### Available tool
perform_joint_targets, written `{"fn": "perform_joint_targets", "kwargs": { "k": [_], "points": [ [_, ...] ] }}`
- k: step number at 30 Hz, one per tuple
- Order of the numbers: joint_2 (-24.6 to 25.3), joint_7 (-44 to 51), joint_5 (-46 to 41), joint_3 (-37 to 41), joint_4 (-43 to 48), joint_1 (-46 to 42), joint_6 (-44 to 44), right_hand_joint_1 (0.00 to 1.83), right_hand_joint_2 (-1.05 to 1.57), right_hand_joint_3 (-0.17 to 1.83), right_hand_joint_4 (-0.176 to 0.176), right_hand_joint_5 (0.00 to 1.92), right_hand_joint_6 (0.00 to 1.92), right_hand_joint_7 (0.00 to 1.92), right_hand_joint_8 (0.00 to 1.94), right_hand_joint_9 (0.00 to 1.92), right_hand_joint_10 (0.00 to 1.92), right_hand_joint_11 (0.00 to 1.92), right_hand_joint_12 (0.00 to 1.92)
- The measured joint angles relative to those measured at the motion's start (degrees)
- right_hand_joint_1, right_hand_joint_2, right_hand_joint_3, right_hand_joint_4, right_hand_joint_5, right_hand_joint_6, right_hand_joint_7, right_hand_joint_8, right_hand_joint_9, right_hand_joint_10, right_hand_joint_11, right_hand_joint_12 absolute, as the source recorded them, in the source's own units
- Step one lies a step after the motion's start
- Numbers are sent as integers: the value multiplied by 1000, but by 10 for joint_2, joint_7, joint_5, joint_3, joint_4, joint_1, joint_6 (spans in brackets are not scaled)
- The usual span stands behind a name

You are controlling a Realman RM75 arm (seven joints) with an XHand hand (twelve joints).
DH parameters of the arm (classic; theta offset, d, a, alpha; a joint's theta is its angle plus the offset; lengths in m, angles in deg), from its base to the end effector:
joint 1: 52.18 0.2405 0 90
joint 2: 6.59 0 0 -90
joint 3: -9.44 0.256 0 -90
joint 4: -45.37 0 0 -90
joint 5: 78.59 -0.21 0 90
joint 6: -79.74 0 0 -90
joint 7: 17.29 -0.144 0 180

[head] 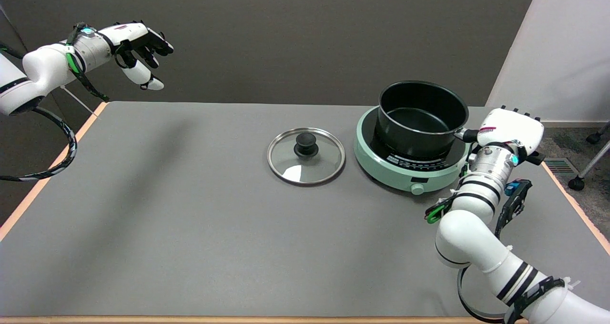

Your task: Pick up the pot.

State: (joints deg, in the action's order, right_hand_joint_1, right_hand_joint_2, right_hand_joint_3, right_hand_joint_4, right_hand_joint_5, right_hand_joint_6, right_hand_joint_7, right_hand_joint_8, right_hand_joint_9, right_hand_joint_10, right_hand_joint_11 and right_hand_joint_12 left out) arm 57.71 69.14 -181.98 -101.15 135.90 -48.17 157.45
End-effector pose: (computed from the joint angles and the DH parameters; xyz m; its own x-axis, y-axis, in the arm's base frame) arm -0.2195 -0.2897 0.4038 0.9803 0.0482 -0.1915 0.0602 0.8506 0.5224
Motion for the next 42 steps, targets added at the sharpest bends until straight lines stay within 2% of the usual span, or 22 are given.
{"fn": "perform_joint_targets", "kwargs": {
  "k": [10,13,14,16,18,21,23,29,38,40,42],
  "points": [
    [0,-4,-5,0,-11,0,0,1296,106,1806,-84,1333,1333,1333,1333,1333,1333,1333,1333],
    [0,-6,-8,0,-16,1,0,1204,119,1297,-66,1316,1316,1316,1316,1316,1316,1316,1316],
    [0,-7,-9,0,-18,2,-1,1174,118,1201,-61,1309,1309,1309,1309,1309,1309,1309,1309],
    [-1,-8,-10,0,-22,3,-1,1170,128,1138,-56,1298,1298,1298,1298,1298,1298,1298,1298],
    [-1,-10,-12,0,-25,4,-1,1160,245,1077,-49,1281,1281,1281,1281,1281,1281,1281,1281],
    [-1,-13,-14,0,-29,5,-1,1124,630,1071,-47,1269,1269,1269,1269,1269,1269,1269,1269],
    [-1,-16,-16,0,-32,6,-1,1095,798,995,-48,1268,1268,1268,1268,1268,1268,1268,1268],
    [-1,-26,-18,2,-39,8,-1,1081,956,806,-44,1256,1256,1256,1256,1256,1256,1256,1256],
    [-2,-37,-20,2,-46,10,-2,1099,1057,801,-41,1238,1238,1238,1238,1238,1238,1238,1238],
    [-2,-39,-20,3,-47,11,-2,1118,1012,874,-40,1236,1236,1236,1236,1236,1236,1236,1236],
    [-2,-40,-20,3,-47,11,-2,1135,911,1058,-43,1245,1245,1245,1245,1245,1245,1245,1245]
  ]
}}
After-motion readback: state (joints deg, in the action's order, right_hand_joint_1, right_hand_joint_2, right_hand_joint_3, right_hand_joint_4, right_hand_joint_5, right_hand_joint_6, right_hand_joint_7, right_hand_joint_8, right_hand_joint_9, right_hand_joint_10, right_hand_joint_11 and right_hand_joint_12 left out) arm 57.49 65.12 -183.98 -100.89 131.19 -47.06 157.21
